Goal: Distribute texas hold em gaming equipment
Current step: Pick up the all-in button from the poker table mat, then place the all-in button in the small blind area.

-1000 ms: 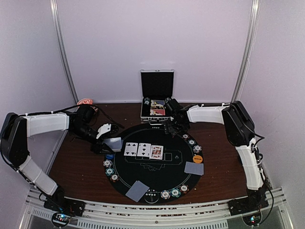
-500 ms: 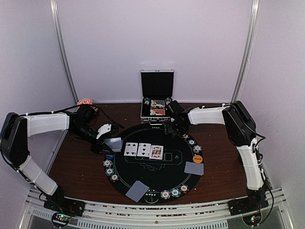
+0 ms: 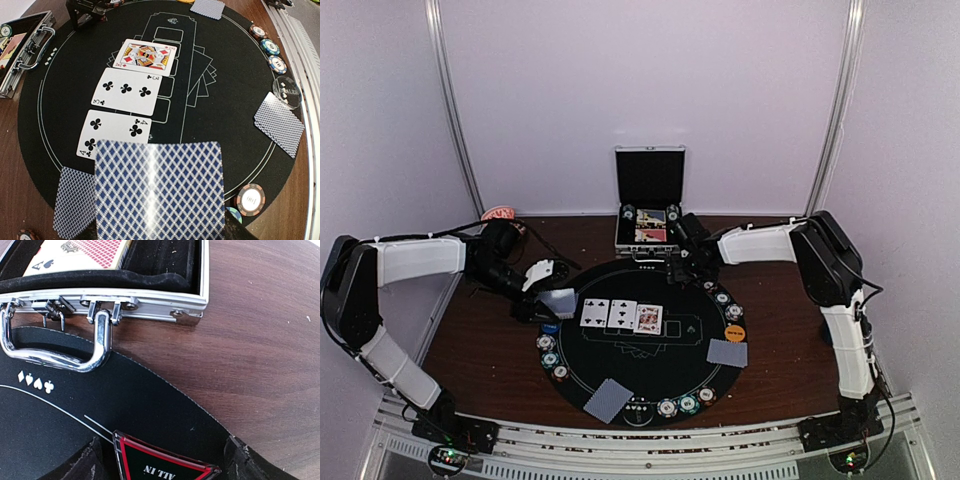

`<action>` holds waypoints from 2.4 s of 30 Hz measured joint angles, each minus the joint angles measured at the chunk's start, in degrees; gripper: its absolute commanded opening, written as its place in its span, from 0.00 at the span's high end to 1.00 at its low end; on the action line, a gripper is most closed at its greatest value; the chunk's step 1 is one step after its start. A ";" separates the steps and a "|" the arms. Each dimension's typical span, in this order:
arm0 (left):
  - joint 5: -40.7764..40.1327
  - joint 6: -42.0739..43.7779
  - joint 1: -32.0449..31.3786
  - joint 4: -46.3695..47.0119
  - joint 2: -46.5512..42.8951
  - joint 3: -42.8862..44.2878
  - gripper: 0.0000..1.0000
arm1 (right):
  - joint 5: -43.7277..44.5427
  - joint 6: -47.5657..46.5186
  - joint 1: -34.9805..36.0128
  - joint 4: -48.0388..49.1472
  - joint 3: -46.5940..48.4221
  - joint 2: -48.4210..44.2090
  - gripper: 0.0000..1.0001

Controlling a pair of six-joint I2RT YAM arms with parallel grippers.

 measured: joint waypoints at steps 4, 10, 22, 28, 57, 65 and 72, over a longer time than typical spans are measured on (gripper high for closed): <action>0.00 0.00 0.00 0.00 0.00 0.00 0.40 | 0.04 0.55 0.24 0.26 -0.68 -0.33 0.18; 0.00 0.00 0.00 -0.02 0.00 0.00 0.40 | 0.52 0.98 0.61 0.35 -1.16 -0.57 0.26; 0.00 0.00 0.00 0.00 0.00 0.00 0.40 | 1.29 1.03 0.83 0.28 -1.51 -0.87 0.42; 0.00 0.00 0.00 0.00 0.00 0.00 0.40 | 1.99 0.96 1.53 0.31 -1.79 -1.07 0.42; -0.24 -0.02 2.19 0.11 0.00 0.00 0.41 | -6.08 -21.88 18.91 3.76 -2.25 -4.66 0.41; -0.11 0.46 5.18 -0.17 -0.02 1.03 0.41 | -7.98 -24.57 22.43 4.35 1.81 -3.45 0.41; 0.92 2.19 9.77 -1.86 0.00 3.15 0.41 | -8.76 -24.33 23.37 4.68 8.17 1.57 0.41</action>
